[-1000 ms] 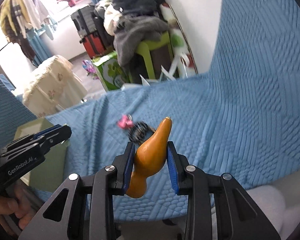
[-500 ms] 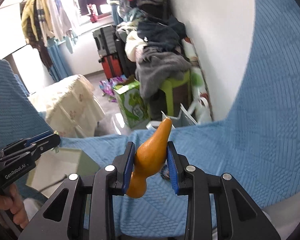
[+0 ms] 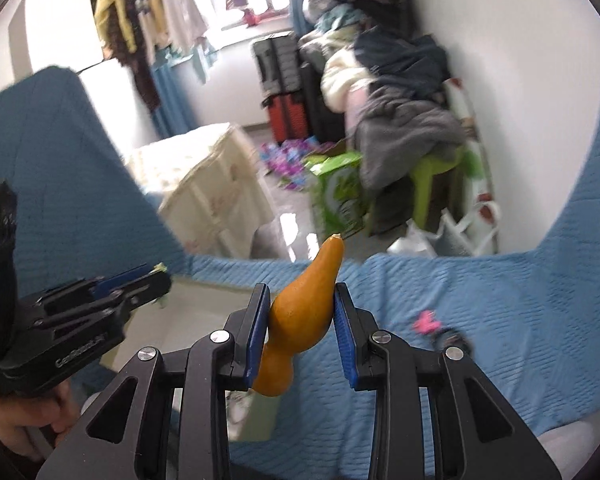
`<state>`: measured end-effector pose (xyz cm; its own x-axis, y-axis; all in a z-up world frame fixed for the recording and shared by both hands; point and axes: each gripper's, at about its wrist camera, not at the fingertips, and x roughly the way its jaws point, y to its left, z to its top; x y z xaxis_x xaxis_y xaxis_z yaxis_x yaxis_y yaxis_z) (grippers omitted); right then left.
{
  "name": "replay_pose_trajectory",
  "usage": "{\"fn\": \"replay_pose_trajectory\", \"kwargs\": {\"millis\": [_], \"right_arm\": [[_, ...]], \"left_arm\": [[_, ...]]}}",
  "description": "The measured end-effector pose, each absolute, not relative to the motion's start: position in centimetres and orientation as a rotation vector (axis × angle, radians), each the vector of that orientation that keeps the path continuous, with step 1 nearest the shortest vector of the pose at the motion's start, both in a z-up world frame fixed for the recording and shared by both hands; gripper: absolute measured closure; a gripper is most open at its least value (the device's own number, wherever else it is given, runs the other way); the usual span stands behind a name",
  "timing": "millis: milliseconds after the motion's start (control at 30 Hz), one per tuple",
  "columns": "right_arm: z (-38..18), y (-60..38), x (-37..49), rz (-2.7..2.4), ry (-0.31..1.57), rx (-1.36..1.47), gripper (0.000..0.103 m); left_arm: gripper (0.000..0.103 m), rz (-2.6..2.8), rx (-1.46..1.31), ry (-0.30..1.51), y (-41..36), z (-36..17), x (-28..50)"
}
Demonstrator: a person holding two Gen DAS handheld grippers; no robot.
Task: Organize jewelry
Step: 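Lift both held items and carry them over the white box, then lower both items into the box and open both tools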
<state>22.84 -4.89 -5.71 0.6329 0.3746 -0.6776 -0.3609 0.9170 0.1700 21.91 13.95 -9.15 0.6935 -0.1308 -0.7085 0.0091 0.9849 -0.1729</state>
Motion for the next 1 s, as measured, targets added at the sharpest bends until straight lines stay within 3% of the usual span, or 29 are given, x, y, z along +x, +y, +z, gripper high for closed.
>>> {"fn": "replay_pose_trajectory", "kwargs": {"millis": [533,733,800,900,967,1000], "right_arm": [[-13.8,2.1,20.6,0.521,0.953,-0.075,0.074],[-13.9,2.6,20.2,0.539,0.934,-0.147,0.072],[-13.4,2.4,20.1,0.562,0.918,-0.159,0.065],[-12.9,1.9,20.3,0.574,0.921,-0.125,0.064],[-12.3,1.7,20.4,0.584,0.915,-0.116,0.063],[-11.9,1.6,20.4,0.587,0.909,-0.112,0.061]], "left_arm": [[0.080,-0.045,-0.247,0.952,19.6,-17.2,20.3],[0.079,-0.028,-0.250,0.991,19.8,-18.2,20.3],[0.079,-0.015,-0.257,0.990,19.9,-17.9,20.3],[0.078,0.010,-0.262,0.979,20.0,-17.1,20.1],[0.070,0.036,-0.273,0.971,20.2,-16.5,20.1],[0.055,0.040,-0.286,0.967,20.4,-16.2,20.1]]}}
